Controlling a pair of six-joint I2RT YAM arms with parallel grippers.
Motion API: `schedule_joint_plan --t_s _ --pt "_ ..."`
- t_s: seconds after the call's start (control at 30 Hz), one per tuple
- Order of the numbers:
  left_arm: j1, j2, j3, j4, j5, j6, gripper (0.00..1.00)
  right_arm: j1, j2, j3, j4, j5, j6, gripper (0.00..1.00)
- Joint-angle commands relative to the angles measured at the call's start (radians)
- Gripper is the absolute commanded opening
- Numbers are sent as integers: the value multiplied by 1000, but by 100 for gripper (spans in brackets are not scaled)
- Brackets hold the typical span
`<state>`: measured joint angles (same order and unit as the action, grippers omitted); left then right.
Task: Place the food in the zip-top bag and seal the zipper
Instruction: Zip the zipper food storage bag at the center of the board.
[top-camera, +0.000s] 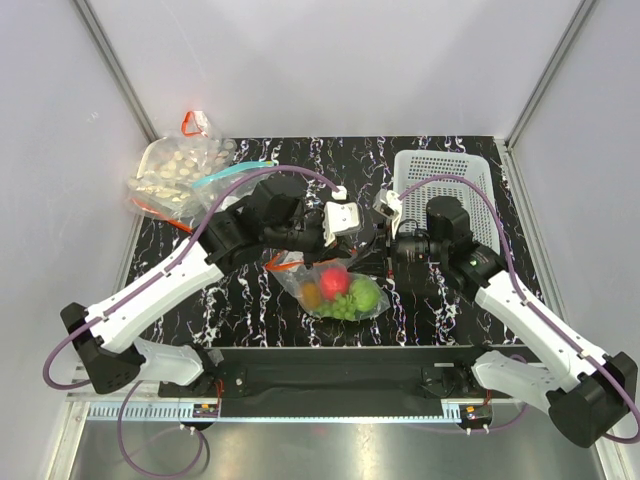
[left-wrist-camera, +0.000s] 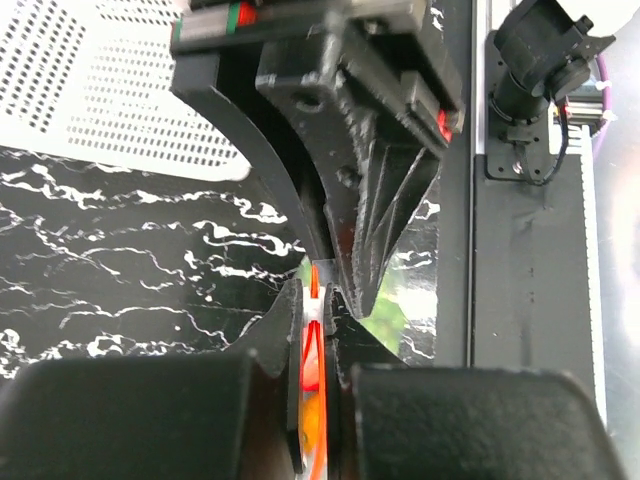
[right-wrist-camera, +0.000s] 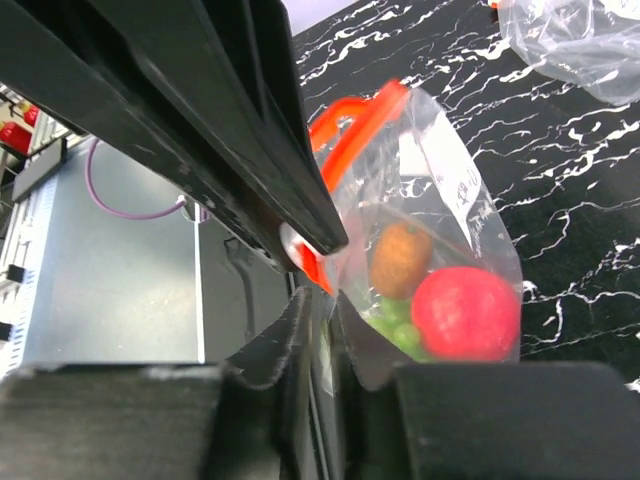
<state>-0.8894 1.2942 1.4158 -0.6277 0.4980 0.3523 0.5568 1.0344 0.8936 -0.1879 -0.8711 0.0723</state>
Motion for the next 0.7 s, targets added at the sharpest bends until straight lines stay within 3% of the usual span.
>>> schedule_joint_plan --t_s 0.0,0.07,0.1,0.17,0.2,0.23,0.4,0.67 --pt "1 1 48 11 19 -16 0 12 -34 48 24 4 -23 26" --pt "1 -3 48 14 20 -21 0 12 -36 48 30 3 -23 32" --pt "0 -4 49 13 22 -19 0 12 -36 50 33 0 -28 29" --pt "0 -7 51 11 20 -21 0 12 -36 53 33 -5 -28 15" --pt "0 -7 52 10 19 -21 0 12 -34 56 31 -6 -31 3" --pt "1 -9 51 10 19 -22 0 12 -31 57 30 -5 -31 0" --pt "0 -16 43 10 25 -27 0 14 -31 54 53 -2 -16 0" --pt "3 -49 -6 -18 -82 -33 0 12 -146 -13 171 207 49 0"
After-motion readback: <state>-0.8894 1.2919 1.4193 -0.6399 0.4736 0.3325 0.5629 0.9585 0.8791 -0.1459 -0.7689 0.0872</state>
